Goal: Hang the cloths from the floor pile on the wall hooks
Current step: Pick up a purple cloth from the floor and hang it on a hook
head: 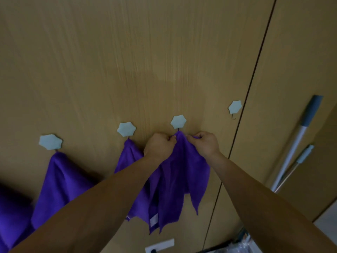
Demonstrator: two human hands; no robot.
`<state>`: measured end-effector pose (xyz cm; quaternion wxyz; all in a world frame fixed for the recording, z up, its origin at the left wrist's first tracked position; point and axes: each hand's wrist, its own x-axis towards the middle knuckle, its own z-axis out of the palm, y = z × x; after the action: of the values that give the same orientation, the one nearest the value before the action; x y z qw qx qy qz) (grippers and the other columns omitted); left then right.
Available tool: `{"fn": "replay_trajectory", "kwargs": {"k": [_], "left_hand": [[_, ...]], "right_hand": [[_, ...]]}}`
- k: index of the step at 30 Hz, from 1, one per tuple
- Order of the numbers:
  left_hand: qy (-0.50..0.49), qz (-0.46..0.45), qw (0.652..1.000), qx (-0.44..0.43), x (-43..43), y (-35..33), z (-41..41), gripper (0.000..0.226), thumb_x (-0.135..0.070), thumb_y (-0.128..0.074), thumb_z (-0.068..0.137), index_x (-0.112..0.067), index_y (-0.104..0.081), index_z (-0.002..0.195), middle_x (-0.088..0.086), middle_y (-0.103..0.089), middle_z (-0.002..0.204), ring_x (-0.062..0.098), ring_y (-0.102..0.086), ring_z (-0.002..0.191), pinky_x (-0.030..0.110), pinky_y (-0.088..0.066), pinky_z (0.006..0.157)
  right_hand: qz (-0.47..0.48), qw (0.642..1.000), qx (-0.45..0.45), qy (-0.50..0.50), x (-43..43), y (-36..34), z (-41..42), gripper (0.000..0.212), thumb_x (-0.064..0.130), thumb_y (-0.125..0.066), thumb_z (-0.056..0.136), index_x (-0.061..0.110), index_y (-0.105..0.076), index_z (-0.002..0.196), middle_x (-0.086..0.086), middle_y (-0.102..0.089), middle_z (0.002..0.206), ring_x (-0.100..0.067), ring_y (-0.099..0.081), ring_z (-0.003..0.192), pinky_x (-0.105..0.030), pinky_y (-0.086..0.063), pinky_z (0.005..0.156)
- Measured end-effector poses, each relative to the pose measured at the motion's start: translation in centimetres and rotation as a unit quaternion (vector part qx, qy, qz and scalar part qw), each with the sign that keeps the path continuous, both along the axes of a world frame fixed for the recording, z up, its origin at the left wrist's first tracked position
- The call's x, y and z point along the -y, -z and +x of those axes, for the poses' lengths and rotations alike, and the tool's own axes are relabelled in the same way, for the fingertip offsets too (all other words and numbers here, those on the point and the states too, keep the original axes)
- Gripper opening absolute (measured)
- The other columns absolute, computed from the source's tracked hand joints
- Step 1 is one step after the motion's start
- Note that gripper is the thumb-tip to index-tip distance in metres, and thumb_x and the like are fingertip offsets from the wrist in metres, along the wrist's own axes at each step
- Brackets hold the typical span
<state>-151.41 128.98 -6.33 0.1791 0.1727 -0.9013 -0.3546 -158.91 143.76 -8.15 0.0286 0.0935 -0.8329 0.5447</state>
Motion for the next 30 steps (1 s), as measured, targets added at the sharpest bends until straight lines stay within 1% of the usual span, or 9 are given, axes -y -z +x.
{"fn": "replay_trajectory", "kwargs": {"k": [3,5,7,10,13,17,21,26,30], "left_hand": [[0.009,0.255,0.963,0.088,0.6,0.8,0.1,0.03,-0.037,-0.063,0.086,-0.01,-0.068,0.075,0.005,-0.069,0.071,0.018,-0.064,0.064,0.023,-0.048,0.05],[0.013,0.295,0.935,0.195,0.7,2.0,0.8,0.029,-0.038,-0.061,0.084,-0.011,-0.069,0.09,0.007,-0.072,0.084,0.024,-0.068,0.076,0.027,-0.052,0.052],[0.03,0.189,0.954,0.232,0.5,3.5,1.2,0.028,-0.033,-0.056,0.087,-0.009,-0.068,0.095,0.008,-0.071,0.09,0.024,-0.065,0.075,0.026,-0.051,0.052],[0.07,-0.026,0.988,0.138,0.0,4.9,1.2,0.027,-0.029,-0.052,0.091,-0.008,-0.068,0.093,0.013,-0.071,0.095,0.031,-0.066,0.086,0.027,-0.046,0.063],[0.041,-0.113,0.99,0.071,-0.9,4.4,1.5,0.026,-0.029,-0.05,0.091,-0.007,-0.061,0.094,0.013,-0.069,0.091,0.033,-0.064,0.085,0.031,-0.042,0.065],[0.013,-0.095,0.993,-0.063,-1.8,3.1,2.4,0.011,-0.014,-0.047,0.09,-0.013,-0.043,0.101,0.006,-0.055,0.096,0.021,-0.053,0.075,0.032,-0.04,0.063],[0.027,-0.224,0.959,-0.17,-1.9,3.2,2.7,0.034,-0.015,-0.052,0.087,-0.005,-0.053,0.119,0.012,-0.055,0.112,0.026,-0.052,0.099,0.036,-0.044,0.084],[0.052,-0.264,0.962,-0.053,-1.9,4.0,2.5,0.04,-0.037,-0.056,0.084,-0.01,-0.052,0.115,0.008,-0.063,0.102,0.027,-0.061,0.092,0.036,-0.045,0.076],[0.088,-0.173,0.981,0.028,-2.0,4.9,2.8,0.029,-0.014,-0.06,0.082,-0.004,-0.052,0.108,0.016,-0.066,0.103,0.034,-0.063,0.096,0.03,-0.043,0.071]], "right_hand": [[0.015,0.999,0.038,-0.009,0.1,0.5,0.1,0.037,0.058,-0.076,0.065,0.023,-0.064,0.062,0.004,-0.067,0.063,-0.016,-0.065,0.066,-0.035,-0.054,0.066],[0.052,0.998,0.03,-0.013,-0.1,0.3,0.1,0.042,0.065,-0.07,0.063,0.023,-0.065,0.065,0.005,-0.066,0.064,-0.015,-0.064,0.065,-0.036,-0.053,0.064],[0.11,0.994,0.01,-0.018,-0.2,0.1,0.2,0.046,0.071,-0.063,0.062,0.025,-0.064,0.068,0.006,-0.066,0.065,-0.016,-0.063,0.066,-0.034,-0.052,0.064],[0.231,0.971,-0.052,0.008,-0.2,0.0,0.5,0.048,0.073,-0.054,0.067,0.029,-0.067,0.078,0.009,-0.068,0.078,-0.016,-0.062,0.081,-0.035,-0.051,0.076],[0.317,0.936,-0.145,0.045,-0.4,0.5,0.8,0.028,0.053,-0.054,0.08,0.032,-0.066,0.094,0.005,-0.064,0.1,-0.021,-0.052,0.104,-0.037,-0.036,0.088],[0.15,0.967,-0.204,0.0,-0.9,1.3,1.4,0.018,0.024,-0.053,0.091,0.024,-0.066,0.104,0.004,-0.066,0.105,-0.019,-0.057,0.103,-0.034,-0.044,0.09],[0.057,0.975,-0.183,-0.116,-0.7,1.3,2.4,0.026,0.032,-0.057,0.092,0.024,-0.063,0.116,0.012,-0.068,0.1,-0.005,-0.062,0.091,-0.027,-0.05,0.084],[0.105,0.97,-0.145,-0.167,-0.4,1.9,2.5,0.039,0.018,-0.066,0.083,0.017,-0.056,0.12,0.004,-0.069,0.098,-0.015,-0.065,0.089,-0.031,-0.052,0.08],[0.155,0.961,-0.133,-0.185,-1.0,2.1,2.2,0.04,0.008,-0.063,0.08,0.011,-0.056,0.12,-0.005,-0.068,0.097,-0.023,-0.064,0.086,-0.038,-0.053,0.077]]}}
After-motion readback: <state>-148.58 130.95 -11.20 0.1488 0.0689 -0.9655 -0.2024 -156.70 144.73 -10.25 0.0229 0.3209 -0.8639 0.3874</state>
